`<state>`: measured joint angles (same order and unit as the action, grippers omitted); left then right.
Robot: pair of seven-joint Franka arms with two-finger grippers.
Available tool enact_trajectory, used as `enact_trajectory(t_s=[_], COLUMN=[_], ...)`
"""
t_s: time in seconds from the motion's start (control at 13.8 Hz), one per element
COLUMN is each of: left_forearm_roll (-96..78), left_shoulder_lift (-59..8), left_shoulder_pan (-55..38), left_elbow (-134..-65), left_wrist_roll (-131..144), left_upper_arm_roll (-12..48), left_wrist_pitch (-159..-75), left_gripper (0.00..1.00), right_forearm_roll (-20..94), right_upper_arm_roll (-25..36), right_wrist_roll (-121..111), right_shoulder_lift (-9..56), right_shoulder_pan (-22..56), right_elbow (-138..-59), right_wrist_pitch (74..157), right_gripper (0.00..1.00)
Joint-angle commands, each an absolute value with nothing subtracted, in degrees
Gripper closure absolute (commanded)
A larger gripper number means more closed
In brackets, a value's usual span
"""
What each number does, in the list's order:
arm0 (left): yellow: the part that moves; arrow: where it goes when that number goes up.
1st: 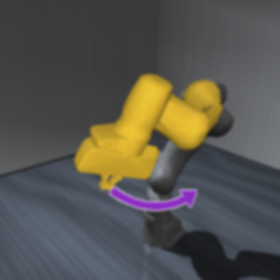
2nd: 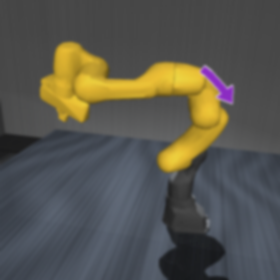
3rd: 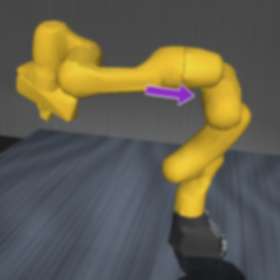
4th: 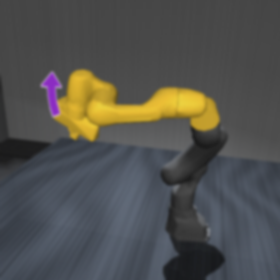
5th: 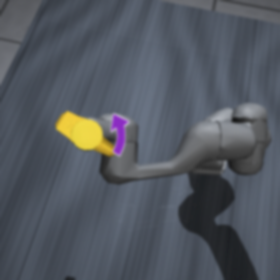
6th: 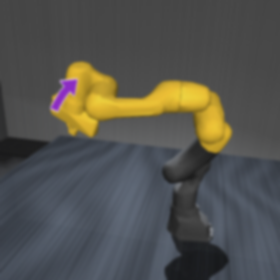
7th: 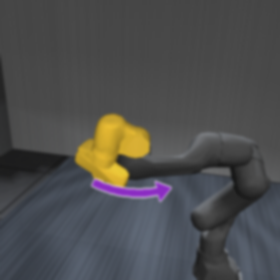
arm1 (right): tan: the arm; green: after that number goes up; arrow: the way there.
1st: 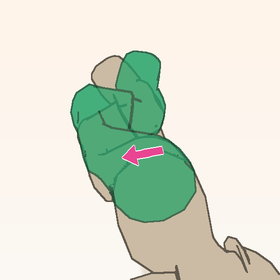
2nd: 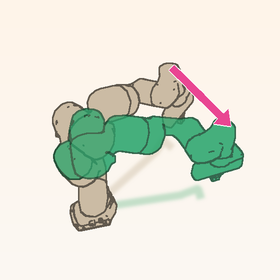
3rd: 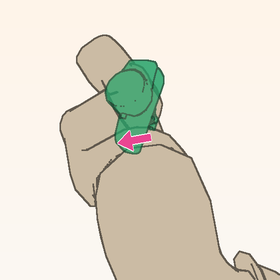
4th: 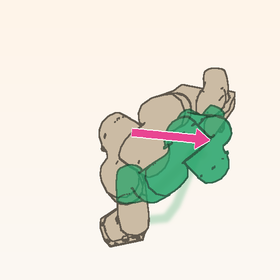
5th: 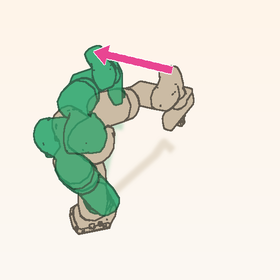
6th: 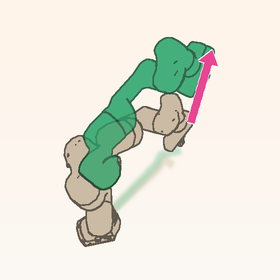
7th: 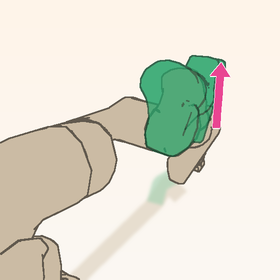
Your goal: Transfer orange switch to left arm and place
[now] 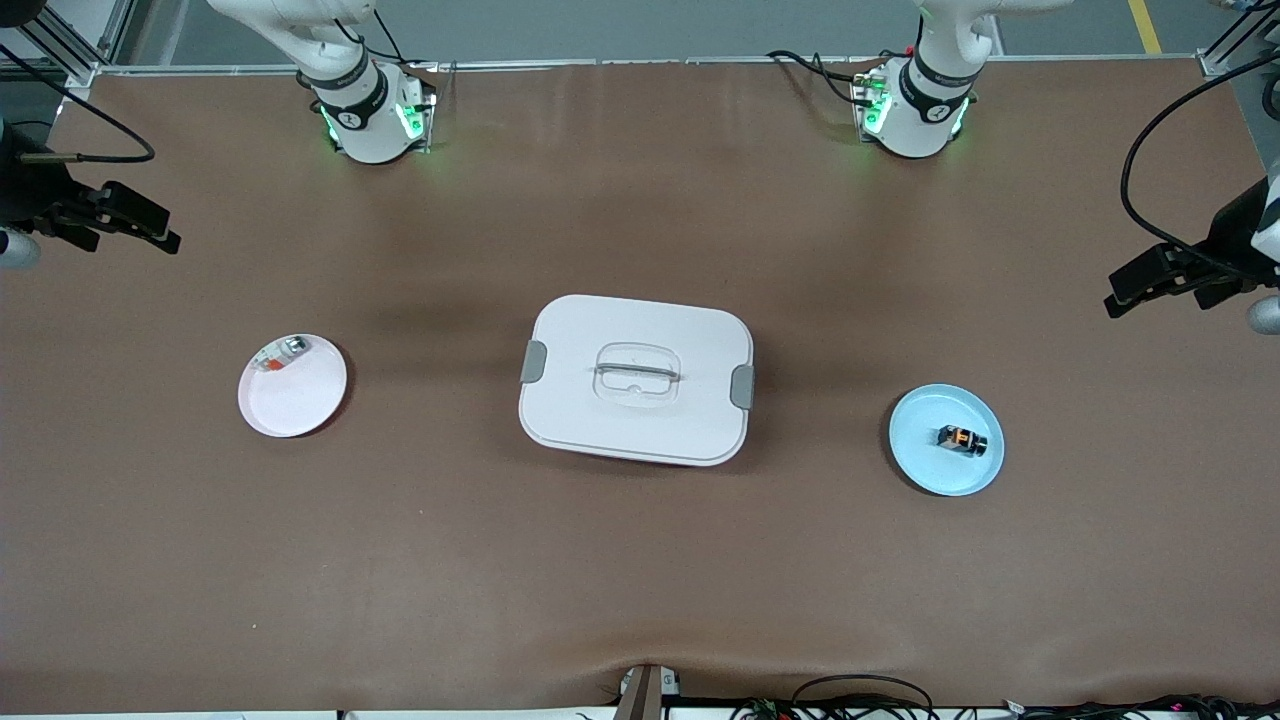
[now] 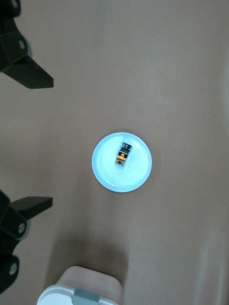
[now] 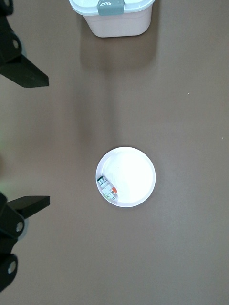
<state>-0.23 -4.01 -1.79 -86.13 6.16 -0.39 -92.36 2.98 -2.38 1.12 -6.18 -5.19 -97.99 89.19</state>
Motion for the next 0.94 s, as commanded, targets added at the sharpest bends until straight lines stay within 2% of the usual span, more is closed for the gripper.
enact_trajectory(t_s=[0.0,0.87], left_forearm_roll=[-0.7,-1.05], left_shoulder_lift=[-3.78,-3.96], left_shoulder_pan=[-2.11,-2.37], left_elbow=[-85.34,-85.34], left_wrist_roll=[4.57,2.02], left_upper_arm_roll=[-0.62,-0.62], left_wrist_pitch=[-90.7,-90.53], left_gripper=[0.0,0.0], right_forearm_roll=[3.6,2.55], right_upper_arm_roll=[-2.99,-3.08], right_wrist_roll=[1.93,6.32], right_shoulder_lift=[-7.82,-8.26], right_shoulder_pan=[-6.06,-6.15], right_elbow=[-99.49,-100.63], right_wrist_pitch=[90.61,92.37], right_gripper=[0.0,0.0])
